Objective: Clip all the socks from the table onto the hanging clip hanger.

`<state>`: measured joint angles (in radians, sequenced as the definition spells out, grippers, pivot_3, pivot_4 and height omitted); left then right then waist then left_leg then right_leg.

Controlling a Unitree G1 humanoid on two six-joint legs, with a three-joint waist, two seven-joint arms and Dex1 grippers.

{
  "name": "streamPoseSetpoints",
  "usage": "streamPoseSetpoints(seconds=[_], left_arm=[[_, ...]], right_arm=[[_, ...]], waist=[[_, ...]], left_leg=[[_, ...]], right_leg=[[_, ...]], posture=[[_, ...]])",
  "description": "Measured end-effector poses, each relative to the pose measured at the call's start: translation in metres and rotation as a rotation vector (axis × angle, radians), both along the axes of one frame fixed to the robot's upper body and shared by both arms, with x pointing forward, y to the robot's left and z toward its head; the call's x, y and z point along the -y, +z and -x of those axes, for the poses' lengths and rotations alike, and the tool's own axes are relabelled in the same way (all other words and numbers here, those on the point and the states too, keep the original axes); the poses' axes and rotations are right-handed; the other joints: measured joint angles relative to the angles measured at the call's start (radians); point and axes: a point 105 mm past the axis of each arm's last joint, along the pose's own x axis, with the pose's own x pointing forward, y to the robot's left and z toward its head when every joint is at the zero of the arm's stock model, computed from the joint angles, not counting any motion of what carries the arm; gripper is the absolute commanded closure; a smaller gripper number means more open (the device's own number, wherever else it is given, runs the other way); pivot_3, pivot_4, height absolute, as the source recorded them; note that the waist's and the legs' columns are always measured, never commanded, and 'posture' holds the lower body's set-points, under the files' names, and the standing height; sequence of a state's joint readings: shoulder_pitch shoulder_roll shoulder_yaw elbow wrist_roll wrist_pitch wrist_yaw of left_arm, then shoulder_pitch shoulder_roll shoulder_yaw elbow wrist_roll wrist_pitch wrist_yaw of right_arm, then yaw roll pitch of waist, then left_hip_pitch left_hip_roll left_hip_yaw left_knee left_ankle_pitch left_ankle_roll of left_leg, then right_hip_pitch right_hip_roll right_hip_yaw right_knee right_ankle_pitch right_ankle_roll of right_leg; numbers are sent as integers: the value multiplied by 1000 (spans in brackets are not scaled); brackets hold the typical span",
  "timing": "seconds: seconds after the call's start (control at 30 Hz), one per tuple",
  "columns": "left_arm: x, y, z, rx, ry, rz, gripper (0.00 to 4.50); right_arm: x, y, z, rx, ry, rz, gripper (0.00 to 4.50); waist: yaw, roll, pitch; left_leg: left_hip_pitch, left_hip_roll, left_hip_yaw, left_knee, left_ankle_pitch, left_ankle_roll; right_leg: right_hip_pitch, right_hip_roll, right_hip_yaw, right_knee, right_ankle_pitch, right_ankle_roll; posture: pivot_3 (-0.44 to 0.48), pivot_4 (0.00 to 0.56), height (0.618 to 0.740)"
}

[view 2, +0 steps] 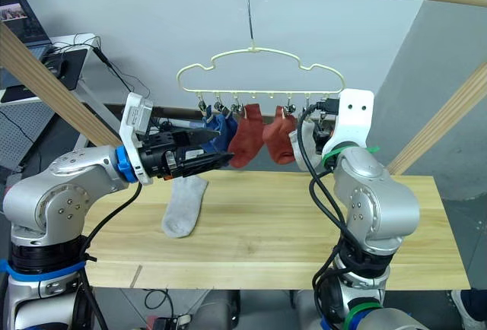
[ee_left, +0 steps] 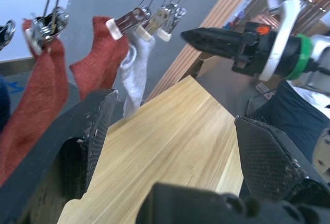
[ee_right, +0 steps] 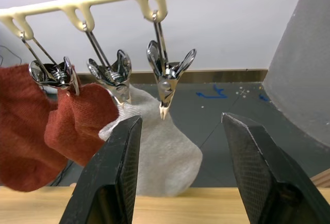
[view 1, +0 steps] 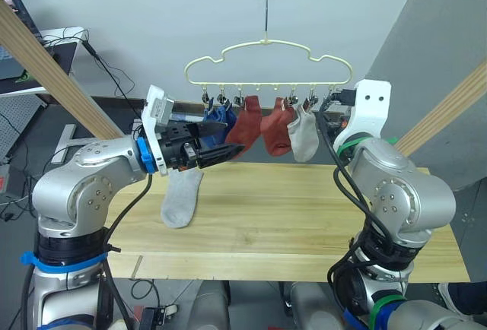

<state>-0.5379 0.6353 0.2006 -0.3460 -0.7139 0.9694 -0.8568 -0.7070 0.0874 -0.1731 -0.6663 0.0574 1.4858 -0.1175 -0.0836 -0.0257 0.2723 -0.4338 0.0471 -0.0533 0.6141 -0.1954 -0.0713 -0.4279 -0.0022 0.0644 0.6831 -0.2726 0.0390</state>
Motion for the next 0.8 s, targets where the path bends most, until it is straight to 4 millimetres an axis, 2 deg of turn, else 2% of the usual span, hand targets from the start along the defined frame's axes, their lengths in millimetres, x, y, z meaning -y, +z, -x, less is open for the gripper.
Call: streamPoseSetpoints(seconds=[0.27, 0.57, 0.8], left_arm=[[5, 14, 5, 24, -52, 2, 301], [6, 15, 4, 24, -43, -9, 301], [2, 14, 2, 14, -18, -22, 301]], right_arm=[[-4, 5, -7, 21, -3, -13, 1969], [-9, 11, -16, 48, 3, -20, 1969], [-4, 7, -23, 36, -14, -7, 1969]], waist=[[0, 0, 0], [1, 0, 0], [4, 0, 0]], left_leg=[[0, 0, 0, 0, 0, 0], [0, 0, 0, 0, 0, 0], [0, 0, 0, 0, 0, 0]], right_leg=[[0, 0, 0, 0, 0, 0], [0, 0, 0, 0, 0, 0], [0, 0, 0, 0, 0, 0]], posture=[[-39, 251, 740], [-15, 251, 740], [-3, 251, 740]])
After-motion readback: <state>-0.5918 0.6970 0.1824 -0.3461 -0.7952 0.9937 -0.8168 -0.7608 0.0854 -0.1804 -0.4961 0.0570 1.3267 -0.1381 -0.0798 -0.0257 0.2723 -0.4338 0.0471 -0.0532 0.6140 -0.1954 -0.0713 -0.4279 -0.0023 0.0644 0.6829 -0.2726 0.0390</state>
